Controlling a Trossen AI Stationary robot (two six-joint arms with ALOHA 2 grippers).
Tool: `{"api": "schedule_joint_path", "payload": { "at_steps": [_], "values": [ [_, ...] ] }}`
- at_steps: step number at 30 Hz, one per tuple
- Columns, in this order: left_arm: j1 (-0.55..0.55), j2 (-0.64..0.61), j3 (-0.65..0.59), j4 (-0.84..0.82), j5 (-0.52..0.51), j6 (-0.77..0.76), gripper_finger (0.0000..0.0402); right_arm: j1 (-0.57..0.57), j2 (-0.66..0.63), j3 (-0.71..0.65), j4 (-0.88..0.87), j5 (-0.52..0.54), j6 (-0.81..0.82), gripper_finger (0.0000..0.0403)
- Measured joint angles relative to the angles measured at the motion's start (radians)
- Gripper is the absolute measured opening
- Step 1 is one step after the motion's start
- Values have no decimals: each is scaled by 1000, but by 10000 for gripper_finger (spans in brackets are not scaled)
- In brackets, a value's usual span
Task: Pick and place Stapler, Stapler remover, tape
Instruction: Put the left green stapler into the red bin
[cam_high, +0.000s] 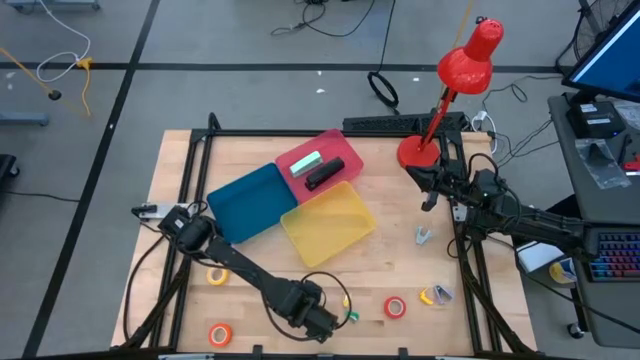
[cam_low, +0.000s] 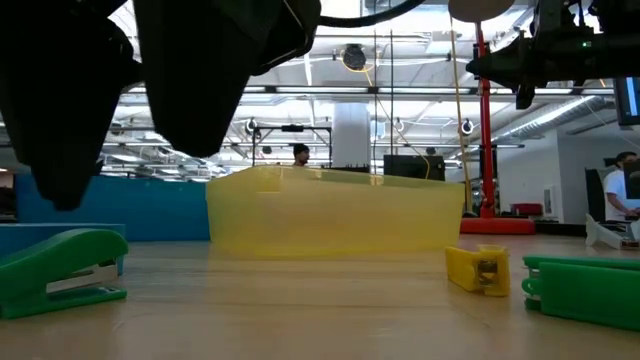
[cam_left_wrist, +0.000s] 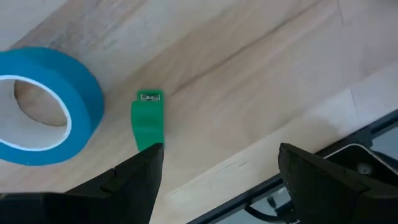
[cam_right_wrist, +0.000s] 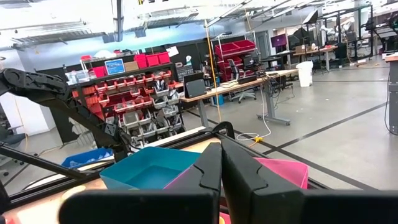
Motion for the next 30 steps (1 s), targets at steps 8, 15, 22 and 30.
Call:
{"api": "schedule_joint_path", "payload": {
  "at_steps": [8, 15, 22, 30],
  "values": [
    [-2, 0, 0, -83, 14, -34, 310, 0, 0, 0, -7, 0, -4, 0],
    [-8, 0, 0, -69, -32, -17, 310, 0, 0, 0, -21, 0, -8, 0],
    [-7, 19, 1, -60, -50, 2, 310, 0, 0, 0, -21, 0, -8, 0],
    [-3, 69, 0, -43, 10, 19, 310, 0, 2, 0, -26, 0, -8, 0]
  ]
}}
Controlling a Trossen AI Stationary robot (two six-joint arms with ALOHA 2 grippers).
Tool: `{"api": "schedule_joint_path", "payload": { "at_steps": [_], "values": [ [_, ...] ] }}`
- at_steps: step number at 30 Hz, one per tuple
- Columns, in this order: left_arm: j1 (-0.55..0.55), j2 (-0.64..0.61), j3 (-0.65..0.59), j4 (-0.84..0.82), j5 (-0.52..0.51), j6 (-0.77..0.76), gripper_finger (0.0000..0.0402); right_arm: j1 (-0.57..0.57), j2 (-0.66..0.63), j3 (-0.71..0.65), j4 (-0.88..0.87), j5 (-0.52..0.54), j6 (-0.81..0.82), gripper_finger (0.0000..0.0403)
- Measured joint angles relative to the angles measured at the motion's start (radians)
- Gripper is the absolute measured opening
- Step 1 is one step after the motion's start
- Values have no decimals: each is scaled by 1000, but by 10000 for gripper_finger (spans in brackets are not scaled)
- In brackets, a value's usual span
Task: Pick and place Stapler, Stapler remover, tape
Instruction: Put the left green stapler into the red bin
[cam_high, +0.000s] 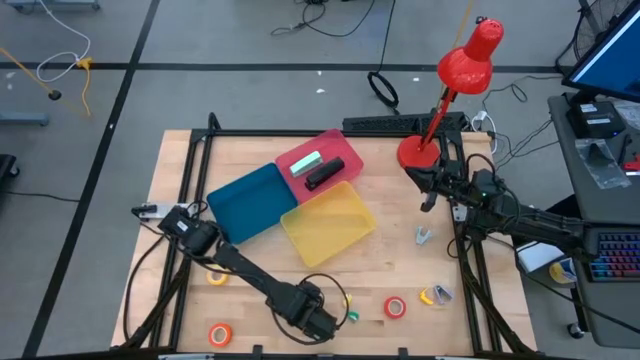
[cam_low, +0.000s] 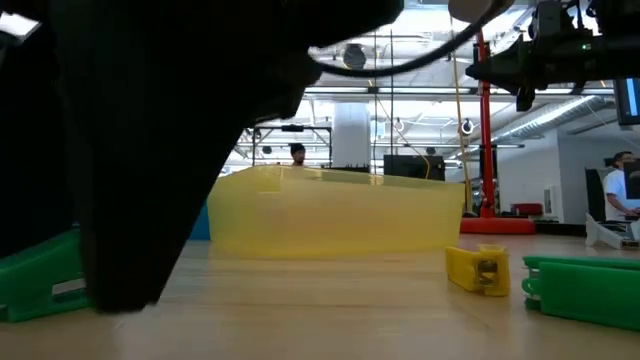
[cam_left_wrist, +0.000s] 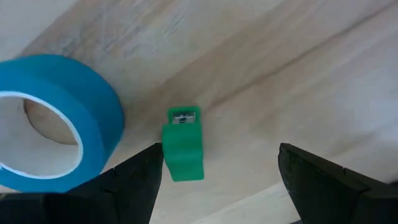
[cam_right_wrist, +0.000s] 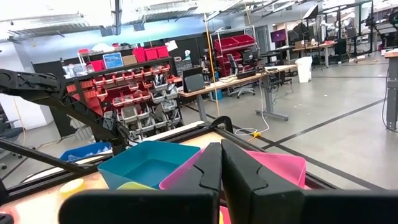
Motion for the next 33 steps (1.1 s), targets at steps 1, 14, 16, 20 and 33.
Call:
{"api": "schedule_joint_path", "payload": {
  "at_steps": [1, 14, 16, 20, 33],
  "values": [
    [0, 1, 0, 2, 4, 2, 310, 0, 0, 0, 0, 0, 0, 0],
    [7, 11, 0, 23, 10, 11, 275, 0, 0, 0, 0, 0, 0, 0],
    [11, 20, 1, 26, 15, 11, 243, 0, 0, 0, 0, 0, 0, 0],
    [11, 21, 1, 16, 9, 11, 168, 0, 0, 0, -1, 0, 0, 0],
    [29, -8, -3, 43, 39, 19, 68, 0, 0, 0, 0, 0, 0, 0]
  ]
}}
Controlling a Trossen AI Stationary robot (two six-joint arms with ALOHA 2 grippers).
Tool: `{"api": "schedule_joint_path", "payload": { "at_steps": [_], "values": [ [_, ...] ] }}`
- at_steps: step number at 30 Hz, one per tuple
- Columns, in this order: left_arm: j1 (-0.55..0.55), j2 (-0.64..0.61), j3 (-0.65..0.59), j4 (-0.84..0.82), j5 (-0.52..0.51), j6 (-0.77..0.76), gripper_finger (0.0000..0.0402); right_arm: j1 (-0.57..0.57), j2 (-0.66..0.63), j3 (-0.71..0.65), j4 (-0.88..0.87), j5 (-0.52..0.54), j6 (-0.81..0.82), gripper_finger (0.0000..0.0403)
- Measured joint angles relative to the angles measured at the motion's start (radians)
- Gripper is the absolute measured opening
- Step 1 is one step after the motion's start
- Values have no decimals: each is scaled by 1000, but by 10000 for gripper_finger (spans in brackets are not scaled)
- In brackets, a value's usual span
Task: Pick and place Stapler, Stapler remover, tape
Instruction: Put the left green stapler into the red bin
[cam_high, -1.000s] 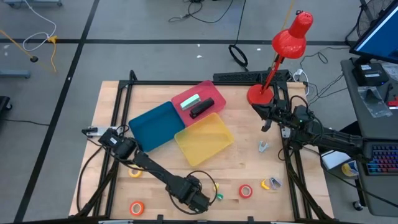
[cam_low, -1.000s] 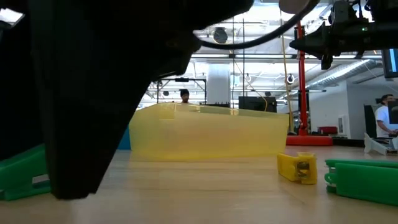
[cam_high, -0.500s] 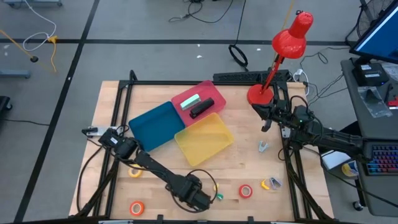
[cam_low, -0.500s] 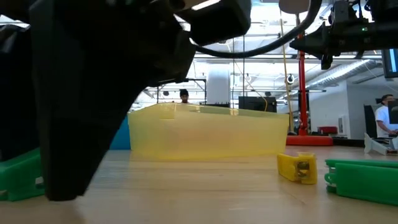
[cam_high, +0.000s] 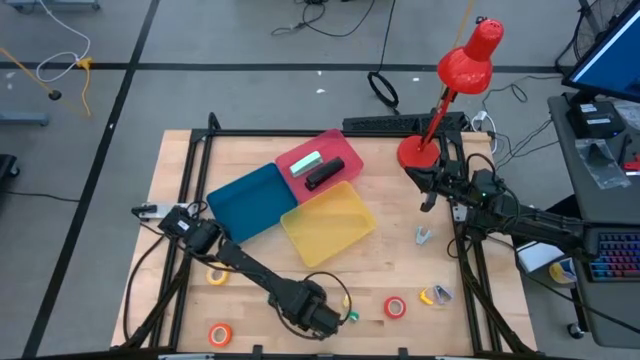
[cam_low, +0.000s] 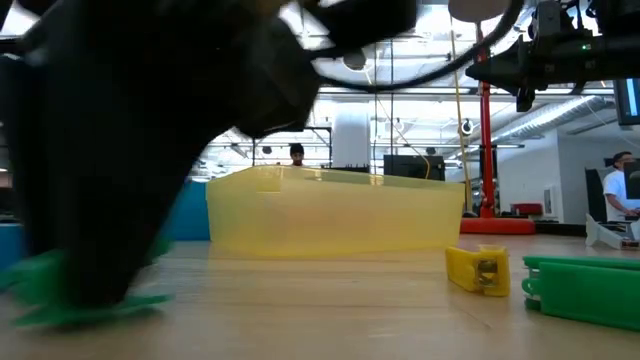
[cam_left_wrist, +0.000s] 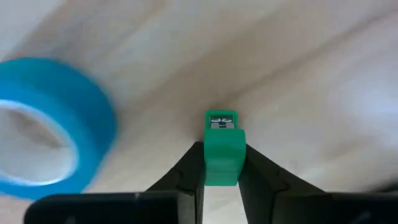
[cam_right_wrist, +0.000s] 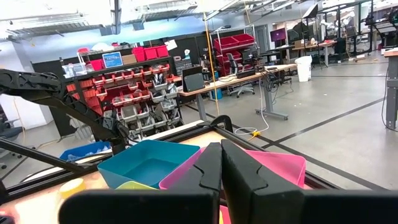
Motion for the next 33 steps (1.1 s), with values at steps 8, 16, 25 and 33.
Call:
{"api": "schedule_joint_path", "payload": {
  "at_steps": [8, 16, 25, 33],
  "values": [
    [77, -224, 2, -19, -193, 45, 87, 0, 0, 0, 0, 0, 0, 0],
    [266, -423, 3, -120, -677, 275, 70, 0, 0, 0, 0, 0, 0, 0],
    [669, -385, 2, -126, -583, 776, 83, 0, 1, 0, 0, 2, 0, 0],
    [873, -238, 1, -254, -424, 902, 86, -1, 1, 0, -22, 4, 0, 0]
  ]
}}
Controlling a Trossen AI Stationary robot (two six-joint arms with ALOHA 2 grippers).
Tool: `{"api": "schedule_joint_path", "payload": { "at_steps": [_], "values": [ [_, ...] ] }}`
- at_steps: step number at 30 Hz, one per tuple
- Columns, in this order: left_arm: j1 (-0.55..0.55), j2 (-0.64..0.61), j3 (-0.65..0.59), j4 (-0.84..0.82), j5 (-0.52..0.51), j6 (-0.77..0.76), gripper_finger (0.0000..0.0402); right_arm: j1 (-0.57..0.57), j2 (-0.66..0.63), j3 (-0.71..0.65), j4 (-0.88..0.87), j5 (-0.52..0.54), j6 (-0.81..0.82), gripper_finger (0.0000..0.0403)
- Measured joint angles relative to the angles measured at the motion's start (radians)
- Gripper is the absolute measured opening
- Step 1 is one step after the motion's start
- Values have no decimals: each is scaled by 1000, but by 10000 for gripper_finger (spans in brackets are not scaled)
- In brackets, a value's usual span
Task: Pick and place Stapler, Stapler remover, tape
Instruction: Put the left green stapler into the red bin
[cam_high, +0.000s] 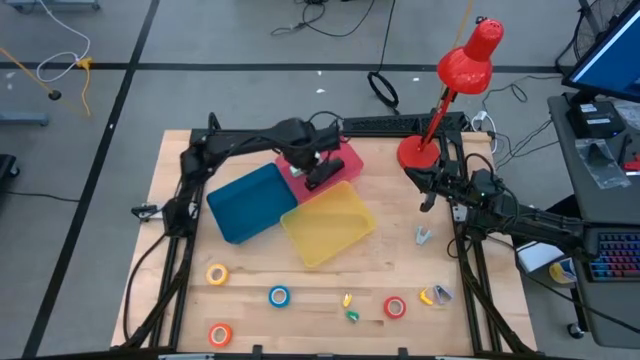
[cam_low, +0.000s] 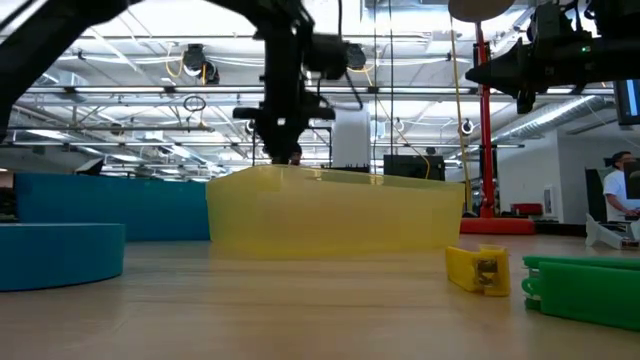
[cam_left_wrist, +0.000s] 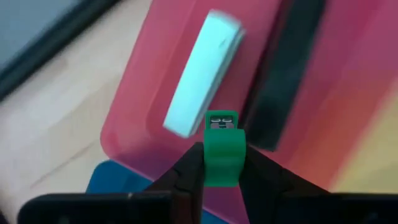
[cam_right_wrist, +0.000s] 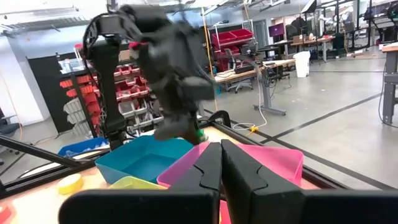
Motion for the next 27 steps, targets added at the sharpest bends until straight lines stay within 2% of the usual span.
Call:
{"api": "schedule_joint_path", "payload": {
  "at_steps": [6, 12, 21, 27],
  "values": [
    [13, 55, 0, -17, 66, 40, 90, 0, 0, 0, -1, 2, 0, 0],
    [-27, 93, 0, -33, 48, 57, 71, 0, 0, 0, -1, 5, 0, 0],
    [-25, 150, 0, -30, 35, 73, 96, 0, 0, 0, -2, 4, 0, 0],
    [-1, 148, 0, -35, 34, 75, 83, 0, 0, 0, -1, 4, 0, 0]
  ]
}}
